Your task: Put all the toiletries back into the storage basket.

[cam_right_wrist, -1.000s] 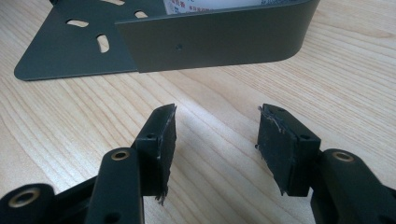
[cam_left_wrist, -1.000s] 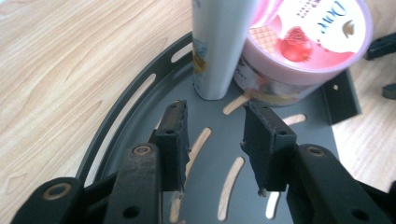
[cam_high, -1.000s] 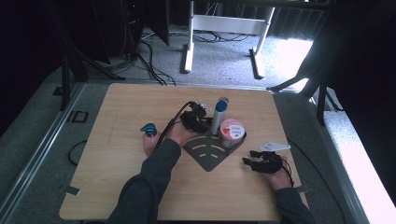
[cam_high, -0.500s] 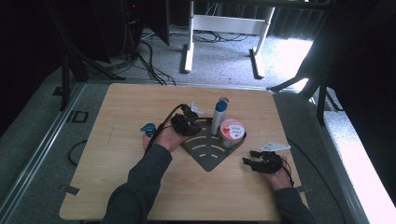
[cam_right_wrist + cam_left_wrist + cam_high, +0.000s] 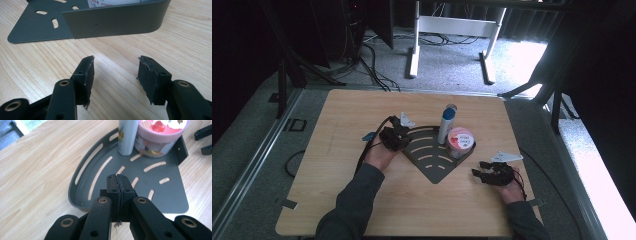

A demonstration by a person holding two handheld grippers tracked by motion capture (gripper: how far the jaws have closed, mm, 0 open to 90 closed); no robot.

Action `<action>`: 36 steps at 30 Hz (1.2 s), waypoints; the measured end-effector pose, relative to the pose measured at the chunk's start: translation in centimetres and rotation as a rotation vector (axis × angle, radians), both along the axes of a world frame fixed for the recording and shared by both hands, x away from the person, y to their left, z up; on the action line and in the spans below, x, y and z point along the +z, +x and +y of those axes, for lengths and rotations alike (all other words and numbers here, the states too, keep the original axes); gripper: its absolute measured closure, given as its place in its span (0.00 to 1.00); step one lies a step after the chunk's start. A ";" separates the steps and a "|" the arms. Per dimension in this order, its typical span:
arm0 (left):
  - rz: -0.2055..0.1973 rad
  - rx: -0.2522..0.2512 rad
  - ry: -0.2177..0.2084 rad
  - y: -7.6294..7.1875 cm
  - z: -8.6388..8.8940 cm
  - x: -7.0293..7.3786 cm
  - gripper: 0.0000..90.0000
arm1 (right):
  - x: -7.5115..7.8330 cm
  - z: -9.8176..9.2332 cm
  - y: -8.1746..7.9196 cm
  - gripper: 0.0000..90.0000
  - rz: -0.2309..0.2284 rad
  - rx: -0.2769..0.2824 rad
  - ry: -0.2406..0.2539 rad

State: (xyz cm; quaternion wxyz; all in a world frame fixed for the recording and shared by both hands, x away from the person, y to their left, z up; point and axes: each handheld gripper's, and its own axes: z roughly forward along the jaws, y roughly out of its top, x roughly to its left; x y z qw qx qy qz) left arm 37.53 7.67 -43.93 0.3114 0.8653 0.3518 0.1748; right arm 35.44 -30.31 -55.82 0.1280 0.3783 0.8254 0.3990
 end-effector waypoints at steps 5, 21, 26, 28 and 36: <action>-0.009 0.019 0.002 -1.0 1.1 -0.3 0.99 | 0.0 0.0 0.0 0.52 0.000 -0.001 -0.001; -0.028 0.087 -0.031 -3.5 5.1 0.1 0.97 | 0.0 0.0 0.0 0.52 0.001 -0.003 0.000; -0.017 0.108 -0.042 -4.1 6.4 -0.1 0.98 | 0.0 0.0 0.0 0.52 0.002 -0.003 0.000; -0.006 0.119 -0.054 -4.2 7.0 -0.4 0.98 | 0.0 0.0 0.0 0.52 0.002 -0.003 0.000; -0.004 0.166 -0.049 -5.2 9.3 -0.7 0.99 | 0.0 0.0 0.0 0.52 0.002 -0.003 0.001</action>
